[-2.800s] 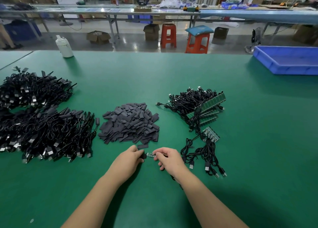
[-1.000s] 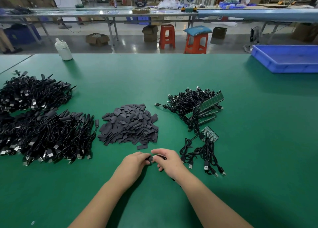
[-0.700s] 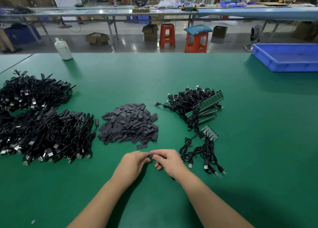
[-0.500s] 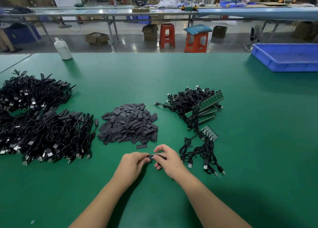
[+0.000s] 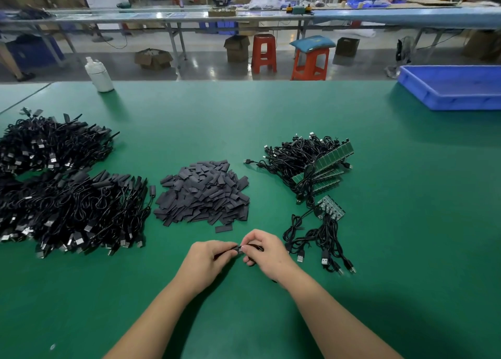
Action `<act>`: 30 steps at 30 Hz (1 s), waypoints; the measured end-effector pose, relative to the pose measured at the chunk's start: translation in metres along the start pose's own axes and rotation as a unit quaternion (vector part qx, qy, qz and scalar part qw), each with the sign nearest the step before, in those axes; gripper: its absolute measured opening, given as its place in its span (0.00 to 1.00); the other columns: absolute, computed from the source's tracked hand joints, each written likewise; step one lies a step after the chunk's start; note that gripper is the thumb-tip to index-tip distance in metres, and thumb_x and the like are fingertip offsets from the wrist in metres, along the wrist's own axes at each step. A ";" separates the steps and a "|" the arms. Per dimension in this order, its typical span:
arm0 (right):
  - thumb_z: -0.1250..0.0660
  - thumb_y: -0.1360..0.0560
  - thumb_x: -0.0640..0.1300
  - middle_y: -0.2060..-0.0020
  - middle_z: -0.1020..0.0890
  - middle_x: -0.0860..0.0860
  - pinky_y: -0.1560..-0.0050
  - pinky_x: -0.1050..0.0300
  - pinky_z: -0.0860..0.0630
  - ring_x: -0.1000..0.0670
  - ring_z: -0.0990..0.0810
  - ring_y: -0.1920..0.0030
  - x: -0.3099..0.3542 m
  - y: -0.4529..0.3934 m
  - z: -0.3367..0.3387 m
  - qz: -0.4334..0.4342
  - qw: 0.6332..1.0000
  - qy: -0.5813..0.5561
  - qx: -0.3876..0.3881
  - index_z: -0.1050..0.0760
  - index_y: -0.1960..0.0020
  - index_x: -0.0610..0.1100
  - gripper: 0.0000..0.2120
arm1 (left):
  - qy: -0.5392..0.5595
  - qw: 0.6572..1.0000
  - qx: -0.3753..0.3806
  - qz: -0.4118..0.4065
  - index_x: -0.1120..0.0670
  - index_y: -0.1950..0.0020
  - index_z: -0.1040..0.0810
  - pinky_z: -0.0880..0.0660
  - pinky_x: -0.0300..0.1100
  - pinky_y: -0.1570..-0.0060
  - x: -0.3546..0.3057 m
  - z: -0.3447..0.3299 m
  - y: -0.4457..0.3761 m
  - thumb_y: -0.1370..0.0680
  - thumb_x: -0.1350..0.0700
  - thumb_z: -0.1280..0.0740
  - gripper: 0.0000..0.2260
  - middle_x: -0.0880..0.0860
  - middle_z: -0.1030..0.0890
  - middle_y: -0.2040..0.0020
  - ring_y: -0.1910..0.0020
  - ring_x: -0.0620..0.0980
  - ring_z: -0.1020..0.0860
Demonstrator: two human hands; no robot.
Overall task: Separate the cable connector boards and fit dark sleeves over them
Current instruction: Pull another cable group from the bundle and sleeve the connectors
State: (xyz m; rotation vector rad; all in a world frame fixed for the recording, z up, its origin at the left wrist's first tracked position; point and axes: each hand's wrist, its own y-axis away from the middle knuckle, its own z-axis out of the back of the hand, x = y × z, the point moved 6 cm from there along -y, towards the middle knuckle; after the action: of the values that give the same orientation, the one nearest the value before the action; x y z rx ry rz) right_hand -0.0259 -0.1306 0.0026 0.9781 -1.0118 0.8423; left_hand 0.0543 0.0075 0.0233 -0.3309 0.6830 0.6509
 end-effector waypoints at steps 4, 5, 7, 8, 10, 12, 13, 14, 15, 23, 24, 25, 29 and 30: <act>0.32 0.21 0.42 0.58 0.15 0.53 0.49 0.54 0.18 0.54 0.16 0.59 -0.002 0.000 0.000 0.004 1.000 0.017 0.007 0.22 0.52 0.46 0.01 | 0.040 0.998 0.017 0.042 0.42 0.47 0.16 0.28 0.31 0.67 0.006 -0.001 0.002 0.22 0.51 0.30 0.07 0.37 0.19 0.66 0.73 0.41 0.24; 0.32 0.21 0.41 0.58 0.15 0.52 0.49 0.54 0.18 0.53 0.16 0.58 -0.002 0.000 0.000 0.007 1.000 0.018 0.010 0.22 0.52 0.45 0.01 | 0.051 0.997 0.019 0.053 0.43 0.47 0.15 0.29 0.31 0.68 0.009 -0.002 0.002 0.22 0.51 0.30 0.07 0.38 0.19 0.68 0.74 0.41 0.25; 0.32 0.21 0.40 0.58 0.15 0.51 0.50 0.55 0.18 0.54 0.16 0.58 -0.002 0.000 -0.001 0.015 1.000 0.015 0.020 0.22 0.52 0.44 0.01 | 0.063 0.996 0.026 0.064 0.44 0.47 0.15 0.30 0.31 0.69 0.010 -0.003 0.001 0.22 0.53 0.30 0.07 0.38 0.20 0.70 0.75 0.40 0.27; 0.32 0.22 0.39 0.58 0.15 0.51 0.50 0.55 0.18 0.54 0.17 0.59 -0.002 -0.001 -0.001 0.019 0.999 0.013 0.025 0.23 0.53 0.44 0.02 | 0.066 0.995 0.031 0.067 0.44 0.48 0.15 0.30 0.31 0.69 0.010 -0.003 0.000 0.23 0.53 0.30 0.07 0.39 0.20 0.70 0.75 0.40 0.27; 0.32 0.22 0.37 0.58 0.16 0.50 0.51 0.57 0.18 0.55 0.18 0.59 -0.003 -0.001 -0.003 0.025 0.999 0.014 0.032 0.23 0.54 0.45 0.04 | 0.064 0.995 0.038 0.070 0.44 0.48 0.15 0.28 0.33 0.68 0.010 -0.004 -0.002 0.23 0.54 0.29 0.07 0.40 0.19 0.68 0.74 0.41 0.27; 0.33 0.22 0.37 0.59 0.16 0.49 0.52 0.57 0.18 0.55 0.18 0.59 -0.005 -0.003 -0.004 0.026 0.999 0.013 0.033 0.24 0.54 0.45 0.04 | 0.048 0.996 0.048 0.062 0.44 0.49 0.15 0.27 0.34 0.67 0.007 -0.005 -0.004 0.23 0.55 0.30 0.07 0.40 0.19 0.67 0.74 0.41 0.26; 0.33 0.22 0.37 0.59 0.16 0.49 0.51 0.56 0.18 0.54 0.18 0.59 -0.006 -0.004 -0.004 0.025 0.999 0.010 0.032 0.24 0.54 0.44 0.04 | 0.033 0.997 0.053 0.049 0.44 0.50 0.16 0.27 0.35 0.66 0.004 -0.006 -0.005 0.22 0.55 0.30 0.07 0.41 0.19 0.66 0.74 0.42 0.26; 0.33 0.21 0.38 0.59 0.16 0.49 0.51 0.55 0.18 0.53 0.17 0.59 -0.008 -0.004 -0.004 0.024 0.999 0.008 0.030 0.24 0.53 0.43 0.03 | 0.013 0.998 0.058 0.034 0.45 0.50 0.16 0.27 0.35 0.65 0.000 -0.007 -0.006 0.22 0.55 0.31 0.06 0.43 0.19 0.65 0.74 0.42 0.26; 0.33 0.21 0.38 0.59 0.16 0.49 0.50 0.54 0.18 0.52 0.17 0.59 -0.009 -0.005 -0.004 0.023 0.999 0.006 0.028 0.24 0.52 0.43 0.02 | -0.008 0.998 0.062 0.017 0.46 0.50 0.17 0.26 0.36 0.63 -0.003 -0.008 -0.007 0.21 0.55 0.32 0.06 0.44 0.19 0.64 0.73 0.43 0.25; 0.39 0.18 0.39 0.61 0.17 0.52 0.54 0.59 0.19 0.54 0.17 0.58 -0.009 -0.007 -0.005 0.020 0.999 0.025 0.031 0.29 0.50 0.49 0.05 | -0.134 0.988 0.077 -0.022 0.50 0.42 0.20 0.27 0.46 0.49 -0.010 -0.015 -0.017 0.19 0.54 0.38 0.09 0.51 0.20 0.53 0.52 0.51 0.22; 0.40 0.18 0.39 0.60 0.17 0.52 0.54 0.60 0.20 0.55 0.17 0.58 -0.009 -0.006 -0.005 0.019 0.999 0.027 0.031 0.30 0.49 0.49 0.05 | -0.142 0.987 0.075 -0.019 0.50 0.41 0.20 0.27 0.46 0.48 -0.010 -0.016 -0.018 0.19 0.54 0.38 0.10 0.51 0.20 0.52 0.51 0.51 0.23; 0.40 0.18 0.39 0.60 0.17 0.51 0.54 0.61 0.20 0.56 0.18 0.59 -0.008 -0.006 -0.006 0.018 0.999 0.027 0.031 0.30 0.49 0.48 0.05 | -0.148 0.986 0.075 -0.017 0.50 0.40 0.21 0.27 0.46 0.47 -0.008 -0.017 -0.019 0.19 0.54 0.38 0.10 0.51 0.20 0.51 0.50 0.51 0.23; 0.41 0.18 0.38 0.59 0.17 0.49 0.58 0.65 0.23 0.61 0.19 0.64 -0.006 -0.004 -0.004 0.015 0.999 0.034 0.024 0.32 0.48 0.45 0.04 | -0.171 0.982 0.084 -0.012 0.49 0.41 0.21 0.27 0.46 0.48 -0.006 -0.019 -0.021 0.18 0.52 0.40 0.10 0.51 0.20 0.51 0.50 0.51 0.22; 0.41 0.18 0.38 0.59 0.17 0.49 0.59 0.66 0.24 0.61 0.20 0.64 -0.006 -0.003 -0.004 0.015 0.999 0.040 0.023 0.32 0.48 0.45 0.03 | -0.177 0.980 0.087 -0.015 0.49 0.41 0.21 0.27 0.46 0.48 -0.007 -0.019 -0.021 0.18 0.52 0.40 0.10 0.51 0.21 0.51 0.50 0.51 0.22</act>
State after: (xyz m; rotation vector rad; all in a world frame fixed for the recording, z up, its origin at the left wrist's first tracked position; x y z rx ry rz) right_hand -0.0234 -0.1289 -0.0044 0.9642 -0.9443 0.9256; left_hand 0.0548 -0.0206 0.0151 -0.0582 0.3891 0.5974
